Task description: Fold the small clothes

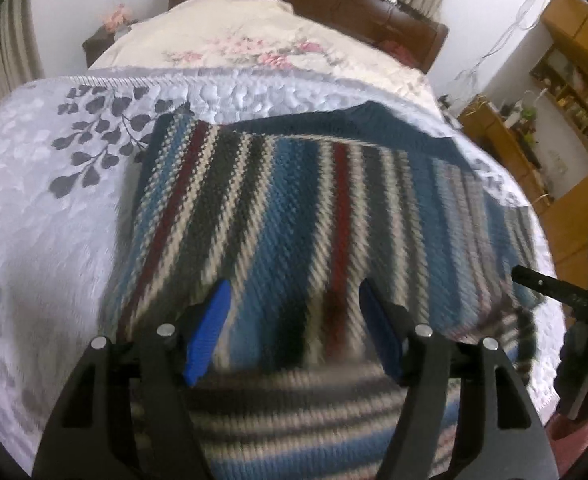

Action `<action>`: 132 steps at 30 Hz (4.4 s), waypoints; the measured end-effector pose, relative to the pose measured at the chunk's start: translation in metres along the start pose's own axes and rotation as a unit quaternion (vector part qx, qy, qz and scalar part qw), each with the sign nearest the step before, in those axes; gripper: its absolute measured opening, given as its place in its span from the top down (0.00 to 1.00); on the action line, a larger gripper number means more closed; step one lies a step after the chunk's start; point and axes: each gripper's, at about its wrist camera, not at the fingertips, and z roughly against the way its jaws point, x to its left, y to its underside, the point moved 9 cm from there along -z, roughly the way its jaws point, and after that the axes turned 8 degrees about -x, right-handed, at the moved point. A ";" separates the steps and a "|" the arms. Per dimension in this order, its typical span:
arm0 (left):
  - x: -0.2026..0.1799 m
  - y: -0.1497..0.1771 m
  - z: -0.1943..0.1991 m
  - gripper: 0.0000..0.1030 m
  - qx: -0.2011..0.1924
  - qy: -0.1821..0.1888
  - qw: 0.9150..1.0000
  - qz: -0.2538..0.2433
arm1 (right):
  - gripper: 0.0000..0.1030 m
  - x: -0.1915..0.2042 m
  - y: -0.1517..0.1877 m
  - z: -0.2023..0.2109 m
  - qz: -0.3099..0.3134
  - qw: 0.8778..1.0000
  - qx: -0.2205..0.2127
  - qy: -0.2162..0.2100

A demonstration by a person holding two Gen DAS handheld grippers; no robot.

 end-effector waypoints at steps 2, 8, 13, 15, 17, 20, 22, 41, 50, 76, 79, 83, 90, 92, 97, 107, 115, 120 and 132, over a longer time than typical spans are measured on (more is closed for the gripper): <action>0.000 0.013 0.021 0.35 -0.006 -0.001 1.000 -0.010 | 0.58 -0.004 0.017 0.019 0.008 1.000 -0.006 0.008; 0.014 0.081 0.058 0.34 0.012 -0.026 0.999 -0.020 | 0.57 -0.023 0.092 0.047 -0.002 1.000 0.014 0.025; 0.022 0.134 0.071 0.34 0.031 -0.042 0.998 -0.028 | 0.57 -0.031 0.163 0.049 -0.003 0.998 0.053 0.037; 0.027 0.143 0.072 0.34 0.029 -0.045 0.998 -0.025 | 0.57 -0.035 0.182 0.045 -0.012 0.997 0.063 0.038; 0.029 0.149 0.078 0.34 0.021 -0.045 0.999 -0.019 | 0.56 -0.034 0.188 0.049 -0.009 0.998 0.054 0.037; 0.029 0.154 0.090 0.34 0.018 -0.051 0.998 -0.021 | 0.57 -0.030 0.190 0.061 -0.001 0.998 0.050 0.039; 0.029 0.157 0.106 0.34 0.014 -0.052 0.998 -0.026 | 0.56 -0.023 0.194 0.076 0.011 0.999 0.042 0.029; 0.050 0.299 0.151 0.33 0.132 0.007 0.987 0.090 | 0.49 -0.045 0.335 0.134 -0.054 0.991 0.119 -0.010; 0.046 0.307 0.142 0.37 0.133 0.006 0.986 0.100 | 0.59 -0.045 0.343 0.113 -0.072 0.987 0.141 -0.013; 0.013 0.178 0.184 0.91 0.014 0.142 0.982 0.123 | 0.89 -0.011 0.181 0.181 -0.129 0.960 -0.039 -0.245; 0.012 0.155 0.170 0.91 0.003 0.139 0.985 0.107 | 0.95 -0.022 0.149 0.171 -0.114 0.965 -0.052 -0.230; 0.012 0.130 0.132 0.91 0.010 0.135 0.986 0.097 | 0.96 -0.042 0.123 0.145 -0.113 0.974 -0.056 -0.191; 0.022 0.125 0.095 0.91 0.032 0.137 0.980 0.139 | 0.80 -0.051 0.128 0.125 -0.082 0.986 -0.016 -0.141; 0.022 0.127 0.092 0.91 0.036 0.138 0.980 0.139 | 0.51 -0.046 0.136 0.124 -0.050 0.990 -0.003 -0.129; 0.024 0.127 0.088 0.91 0.043 0.143 0.978 0.148 | 0.45 -0.033 0.147 0.100 0.004 0.992 0.034 -0.124; 0.025 0.130 0.094 0.90 0.039 0.128 0.980 0.145 | 0.60 -0.013 0.193 0.042 0.130 0.976 0.147 -0.098; 0.022 0.125 0.103 0.90 0.023 0.119 0.982 0.145 | 0.91 -0.004 0.168 0.076 0.120 0.979 0.095 -0.131; 0.024 0.106 0.116 0.90 -0.011 0.111 0.984 0.140 | 0.91 -0.026 0.114 0.118 0.041 0.985 0.008 -0.165; 0.043 0.102 0.088 0.81 0.011 0.118 0.974 0.195 | 0.90 -0.072 0.148 0.035 -0.017 0.995 0.076 -0.064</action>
